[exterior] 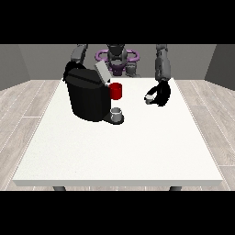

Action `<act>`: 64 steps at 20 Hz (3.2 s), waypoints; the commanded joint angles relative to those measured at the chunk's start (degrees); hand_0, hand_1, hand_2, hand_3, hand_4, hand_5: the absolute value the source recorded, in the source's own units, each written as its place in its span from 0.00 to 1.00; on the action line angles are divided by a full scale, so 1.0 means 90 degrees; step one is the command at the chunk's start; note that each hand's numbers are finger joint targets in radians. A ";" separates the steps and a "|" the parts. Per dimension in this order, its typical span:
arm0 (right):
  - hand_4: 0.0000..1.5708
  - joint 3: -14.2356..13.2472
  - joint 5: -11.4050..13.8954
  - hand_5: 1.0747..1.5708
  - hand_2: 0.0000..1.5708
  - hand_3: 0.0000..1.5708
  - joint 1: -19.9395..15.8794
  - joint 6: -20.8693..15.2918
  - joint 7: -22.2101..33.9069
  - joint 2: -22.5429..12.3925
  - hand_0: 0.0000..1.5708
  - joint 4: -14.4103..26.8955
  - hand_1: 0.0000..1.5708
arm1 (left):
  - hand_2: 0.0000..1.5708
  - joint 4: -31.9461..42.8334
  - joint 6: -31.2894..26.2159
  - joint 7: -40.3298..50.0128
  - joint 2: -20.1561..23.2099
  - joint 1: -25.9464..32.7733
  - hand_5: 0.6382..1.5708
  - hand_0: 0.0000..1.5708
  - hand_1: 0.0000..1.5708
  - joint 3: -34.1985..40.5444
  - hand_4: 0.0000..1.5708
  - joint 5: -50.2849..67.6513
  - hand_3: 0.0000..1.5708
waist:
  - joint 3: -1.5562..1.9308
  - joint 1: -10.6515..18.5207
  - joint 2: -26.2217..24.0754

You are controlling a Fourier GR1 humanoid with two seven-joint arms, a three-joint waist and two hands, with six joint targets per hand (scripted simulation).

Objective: Insert the coffee pod into the coffee machine and close the lid

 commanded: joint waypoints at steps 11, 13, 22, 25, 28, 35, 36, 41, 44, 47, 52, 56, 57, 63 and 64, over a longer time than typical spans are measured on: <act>0.29 -0.0162 -0.0226 1.00 0.00 0.00 0.0072 0.0146 -0.0148 -0.0088 0.00 0.0692 0.00 | 0.87 -0.0515 -0.1140 -0.0259 -0.0061 -0.0811 1.00 0.82 0.82 -0.0038 0.35 0.0061 0.85 | -0.0008 0.0118 -0.0519; 0.31 -0.0077 -0.0099 1.00 0.00 0.00 -0.0109 0.0018 -0.0069 -0.0018 0.00 0.0813 0.00 | 0.84 -0.0594 -0.1521 0.0156 -0.0018 -0.1335 1.00 0.80 0.80 -0.0053 0.34 0.0067 0.83 | -0.0008 0.0059 -0.0560; 0.31 0.0009 -0.0219 1.00 0.00 0.00 -0.0441 0.0136 -0.0207 -0.0021 0.00 0.0601 0.00 | 0.85 -0.0689 -0.1550 0.0054 0.0372 -0.1952 1.00 0.80 0.80 0.0287 0.35 0.0039 0.82 | -0.0009 -0.0272 -0.0223; 0.30 0.0086 -0.0246 1.00 0.00 0.00 0.0040 0.0290 -0.0594 0.0070 0.00 0.0814 0.00 | 0.85 -0.0691 -0.1904 0.0371 0.0261 -0.2037 1.00 0.80 0.80 0.0333 0.34 0.0130 0.82 | -0.0007 -0.0307 -0.0374; 0.32 0.0049 -0.0240 1.00 0.00 0.00 -0.0135 0.0205 -0.0550 0.0070 0.00 0.0816 0.00 | 0.78 -0.0788 -0.1939 0.0513 0.0481 -0.2499 1.00 0.68 0.68 0.0395 0.33 0.0063 0.78 | -0.0007 -0.0411 -0.0299; 0.32 0.0244 -0.0142 1.00 0.00 0.00 -0.0519 0.0231 0.0058 -0.0033 0.00 0.0268 0.00 | 0.82 -0.0561 -0.1989 0.0639 0.0632 -0.2972 1.00 0.80 0.80 0.0713 0.30 0.0186 0.78 | -0.0009 -0.0746 -0.0067; 0.31 0.0009 -0.0252 1.00 0.00 0.00 -0.0594 0.0301 0.0035 -0.0216 0.00 0.0404 0.00 | 0.85 -0.0594 -0.2315 0.0754 0.0731 -0.3172 1.00 0.82 0.82 0.0717 0.31 0.0245 0.81 | -0.0007 -0.0715 -0.0102; 0.33 0.0172 0.0028 1.00 0.00 0.00 -0.0717 -0.0025 -0.0004 -0.0065 0.00 0.0274 0.00 | 0.85 -0.0539 -0.2032 0.0885 0.0621 -0.3418 1.00 0.82 0.82 0.0651 0.33 0.0043 0.80 | -0.0007 -0.0879 0.0196; 0.34 0.0439 0.0224 1.00 0.00 0.00 -0.0663 -0.0394 0.0298 0.0137 0.00 -0.0034 0.00 | 0.83 -0.0374 -0.2163 0.0724 0.0842 -0.3424 1.00 0.80 0.80 0.0750 0.31 0.0066 0.79 | -0.0009 -0.0909 0.0165; 0.31 0.0083 -0.0177 1.00 0.00 0.00 -0.0629 0.0174 0.0041 -0.0254 0.00 0.0011 0.00 | 0.85 -0.0413 -0.2037 0.0695 0.0776 -0.3428 1.00 0.83 0.83 0.0834 0.31 0.0121 0.79 | -0.0007 -0.1004 0.0329; 0.33 0.0207 0.0118 1.00 0.00 0.00 -0.0990 -0.0341 0.0301 0.0015 0.00 -0.0043 0.00 | 0.84 -0.0324 -0.2177 0.0731 0.0850 -0.3702 1.00 0.83 0.83 0.0744 0.32 -0.0025 0.78 | -0.0009 -0.0905 0.0493; 0.33 0.0143 -0.0060 1.00 0.00 0.00 -0.0393 -0.0107 -0.0149 -0.0005 0.00 0.0016 0.00 | 0.82 -0.0388 -0.1812 0.0735 0.0483 -0.3340 1.00 0.78 0.78 0.0634 0.33 -0.0137 0.77 | -0.0007 -0.0997 0.0336; 0.34 0.0114 -0.0108 1.00 0.00 0.00 -0.0448 -0.0094 -0.0163 0.0029 0.00 0.0129 0.00 | 0.83 -0.0390 -0.2132 0.0702 0.0544 -0.3481 1.00 0.80 0.80 0.0646 0.33 -0.0058 0.77 | -0.0006 -0.0895 0.0334; 0.33 -0.0079 -0.0122 1.00 0.00 0.00 -0.0864 -0.0221 -0.0095 -0.0026 0.00 0.0353 0.00 | 0.80 -0.0434 -0.2182 0.1066 0.0309 -0.3789 1.00 0.75 0.75 0.0536 0.31 -0.0183 0.76 | -0.0006 -0.0769 0.0360; 0.32 -0.0084 -0.0251 1.00 0.00 0.00 -0.0719 -0.0010 -0.0194 -0.0098 0.00 0.0176 0.00 | 0.81 -0.0420 -0.1811 0.0680 0.0401 -0.3490 1.00 0.77 0.77 0.0595 0.32 -0.0223 0.76 | -0.0007 -0.0871 0.0571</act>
